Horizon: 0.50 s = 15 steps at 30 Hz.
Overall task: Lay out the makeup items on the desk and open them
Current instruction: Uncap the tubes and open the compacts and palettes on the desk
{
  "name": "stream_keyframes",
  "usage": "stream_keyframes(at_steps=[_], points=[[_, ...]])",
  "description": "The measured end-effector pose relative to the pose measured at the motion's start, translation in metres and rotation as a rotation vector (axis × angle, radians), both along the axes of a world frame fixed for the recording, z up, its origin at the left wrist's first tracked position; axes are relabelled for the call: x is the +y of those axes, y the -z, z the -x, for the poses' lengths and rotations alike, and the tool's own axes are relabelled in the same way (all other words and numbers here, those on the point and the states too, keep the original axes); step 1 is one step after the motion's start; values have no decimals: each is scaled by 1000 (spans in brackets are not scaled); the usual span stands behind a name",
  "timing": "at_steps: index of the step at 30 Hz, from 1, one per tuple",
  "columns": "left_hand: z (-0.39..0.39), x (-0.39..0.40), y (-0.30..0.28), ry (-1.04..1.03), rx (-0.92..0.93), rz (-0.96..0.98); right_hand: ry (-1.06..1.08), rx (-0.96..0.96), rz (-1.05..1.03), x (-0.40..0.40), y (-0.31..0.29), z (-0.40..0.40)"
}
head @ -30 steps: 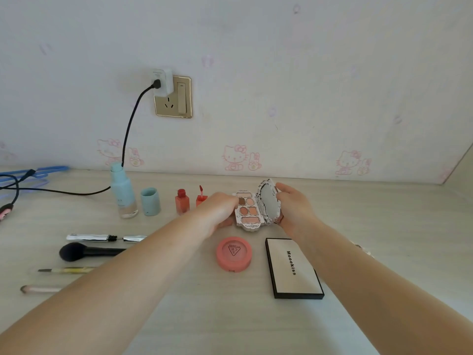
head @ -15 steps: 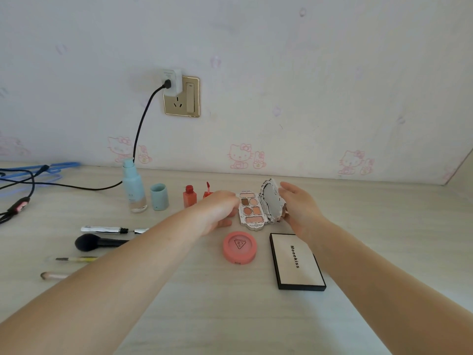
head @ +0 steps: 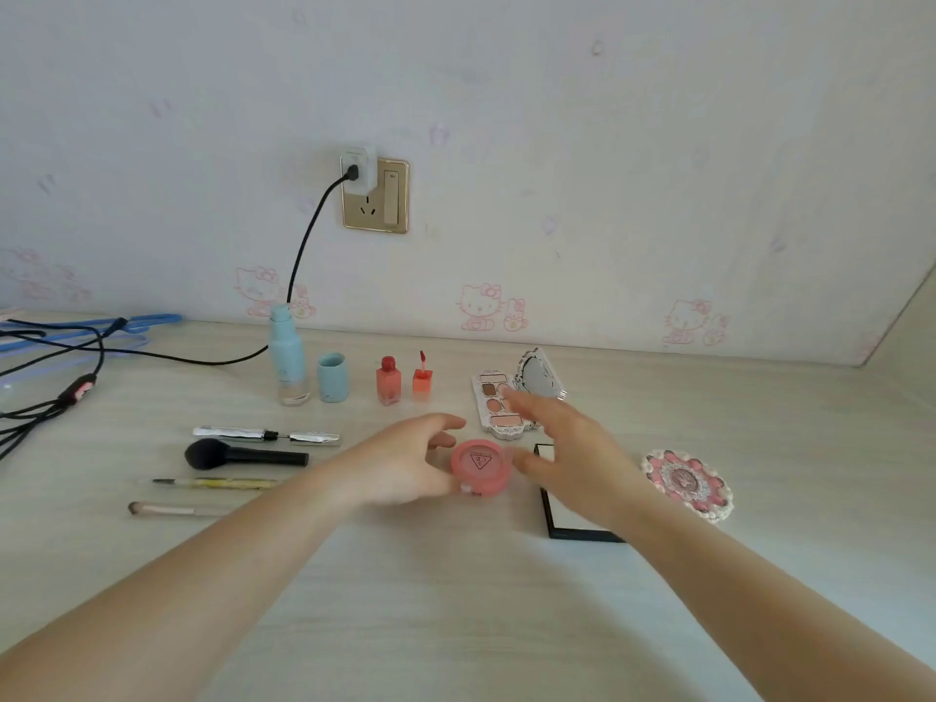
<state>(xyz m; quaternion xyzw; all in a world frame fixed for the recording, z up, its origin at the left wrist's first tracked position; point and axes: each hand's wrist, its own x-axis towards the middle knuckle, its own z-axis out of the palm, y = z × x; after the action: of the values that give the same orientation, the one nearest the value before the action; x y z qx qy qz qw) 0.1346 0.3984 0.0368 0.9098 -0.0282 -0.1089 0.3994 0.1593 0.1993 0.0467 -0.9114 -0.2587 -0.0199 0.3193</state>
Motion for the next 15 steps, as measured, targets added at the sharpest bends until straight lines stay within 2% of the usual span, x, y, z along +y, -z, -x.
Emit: stream_keyframes(at_steps=[3,8,12,15], points=[[4,-4,6,18,-72,-98,-37,-34,230,9,8,8],[1,-7,13,1,-145,-123,-43,-177,445,21,19,5],[4,-7,17,-9,-184,-59,-42,-200,476,24,23,0],[9,-3,17,-20,-147,127,-72,-222,394,20,23,0]])
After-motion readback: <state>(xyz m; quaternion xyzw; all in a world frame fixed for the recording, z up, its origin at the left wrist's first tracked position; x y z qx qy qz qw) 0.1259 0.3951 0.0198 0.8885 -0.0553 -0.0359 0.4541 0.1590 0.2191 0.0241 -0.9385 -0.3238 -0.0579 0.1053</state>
